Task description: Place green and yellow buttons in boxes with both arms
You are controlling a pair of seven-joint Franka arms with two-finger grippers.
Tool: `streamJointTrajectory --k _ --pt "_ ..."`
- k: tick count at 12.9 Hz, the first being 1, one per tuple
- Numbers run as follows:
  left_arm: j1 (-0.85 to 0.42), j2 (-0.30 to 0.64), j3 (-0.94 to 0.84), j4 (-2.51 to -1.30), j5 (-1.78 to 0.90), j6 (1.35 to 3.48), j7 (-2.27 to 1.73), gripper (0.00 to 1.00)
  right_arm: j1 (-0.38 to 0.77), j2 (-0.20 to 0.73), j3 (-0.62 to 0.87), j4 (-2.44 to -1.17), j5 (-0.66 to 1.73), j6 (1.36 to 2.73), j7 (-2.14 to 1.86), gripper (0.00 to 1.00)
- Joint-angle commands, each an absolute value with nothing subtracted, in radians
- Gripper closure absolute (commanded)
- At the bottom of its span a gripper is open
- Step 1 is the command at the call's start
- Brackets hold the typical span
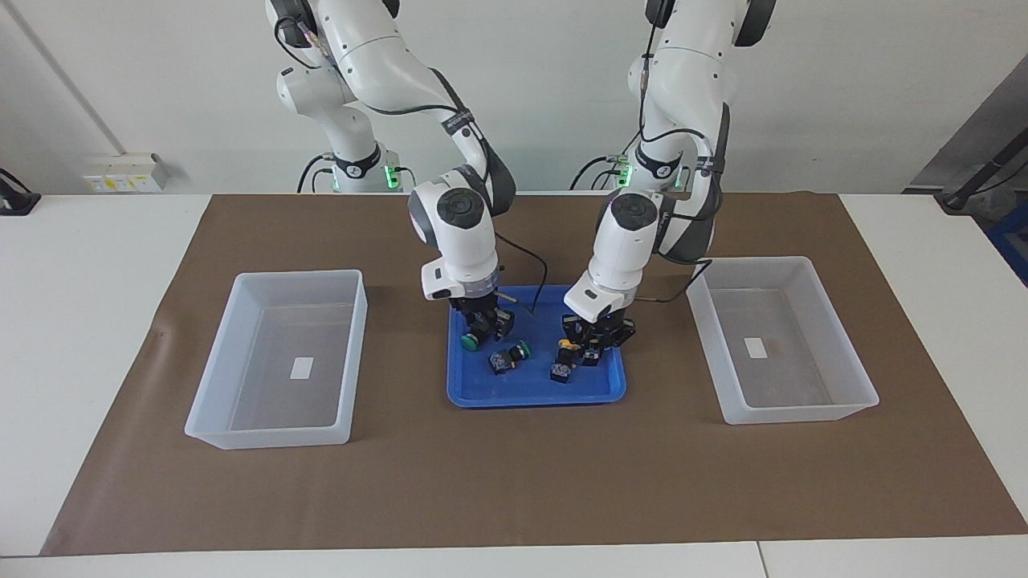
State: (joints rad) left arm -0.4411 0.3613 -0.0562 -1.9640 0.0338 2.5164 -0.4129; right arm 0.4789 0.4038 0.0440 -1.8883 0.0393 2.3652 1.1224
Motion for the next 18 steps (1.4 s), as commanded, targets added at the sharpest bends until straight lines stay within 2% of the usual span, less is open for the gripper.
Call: streamJointTrajectory --k 1,2,4,7,11,13,16,18 --pt "-0.454 0.348 -0.041 -1.970 0.054 2.513 -0.480 1.00 0.479 0.394 0.043 -1.918 0.063 2.398 1.135 0.72" --pt "-0.446 0.325 -0.038 -1.968 0.054 2.494 -0.479 1.00 0.479 0.394 0.043 -1.914 0.064 2.387 1.140 1.00" --pt "-0.413 0.250 -0.034 -1.967 0.054 2.422 -0.472 1.00 0.466 0.385 0.043 -1.904 0.064 2.349 1.141 1.00" --pt "-0.318 0.170 -0.032 -1.964 0.055 2.361 -0.468 1.00 0.427 0.309 0.043 -1.836 0.066 2.162 1.135 1.00" --pt "-0.158 0.133 -0.032 -1.947 0.055 2.329 -0.370 1.00 0.368 0.168 0.028 -1.790 0.049 1.962 1.065 1.00" --pt "-0.076 0.141 -0.032 -1.933 0.066 2.348 -0.304 1.00 0.255 0.127 0.028 -1.795 0.046 1.896 0.904 1.00" --pt "0.065 0.149 -0.034 -1.942 0.075 2.440 -0.089 1.00 0.089 0.127 0.028 -1.824 0.046 1.897 0.636 1.00" --pt "0.121 0.153 -0.035 -1.980 0.075 2.496 -0.043 1.00 -0.018 0.133 0.028 -1.917 0.043 2.021 0.447 1.00"
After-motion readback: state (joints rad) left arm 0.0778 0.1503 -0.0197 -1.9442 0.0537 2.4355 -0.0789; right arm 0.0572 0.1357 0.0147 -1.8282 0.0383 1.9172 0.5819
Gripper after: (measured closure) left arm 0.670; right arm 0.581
